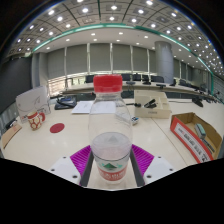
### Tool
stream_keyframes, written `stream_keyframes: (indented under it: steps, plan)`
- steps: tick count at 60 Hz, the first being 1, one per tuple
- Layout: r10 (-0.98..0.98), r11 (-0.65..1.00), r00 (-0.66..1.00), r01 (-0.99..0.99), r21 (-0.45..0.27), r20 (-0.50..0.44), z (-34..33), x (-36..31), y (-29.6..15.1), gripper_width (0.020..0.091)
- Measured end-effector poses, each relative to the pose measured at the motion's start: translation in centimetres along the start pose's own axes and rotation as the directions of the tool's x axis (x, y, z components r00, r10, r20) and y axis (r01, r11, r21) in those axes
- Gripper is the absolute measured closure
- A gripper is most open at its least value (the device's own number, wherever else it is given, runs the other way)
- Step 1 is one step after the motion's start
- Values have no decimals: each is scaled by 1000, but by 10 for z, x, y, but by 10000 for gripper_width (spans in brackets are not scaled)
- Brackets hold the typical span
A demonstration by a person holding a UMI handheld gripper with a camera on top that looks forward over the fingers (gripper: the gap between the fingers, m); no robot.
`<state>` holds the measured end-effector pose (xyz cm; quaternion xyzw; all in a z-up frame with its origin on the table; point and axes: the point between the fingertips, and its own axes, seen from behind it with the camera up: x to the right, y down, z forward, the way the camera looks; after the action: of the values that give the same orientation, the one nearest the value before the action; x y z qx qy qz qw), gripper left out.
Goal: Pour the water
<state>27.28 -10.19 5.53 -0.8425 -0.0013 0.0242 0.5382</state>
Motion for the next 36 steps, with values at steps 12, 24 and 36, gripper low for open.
stream_keyframes:
  steps: [12, 24, 36]
  plan:
    - [-40, 999, 999, 40, 32, -4, 4, 0, -4, 624]
    - [-57, 998, 998, 58, 10, -40, 2, 5, -5, 714]
    - [-99, 995, 990, 101, 15, -98, 6, -1, -35, 713]
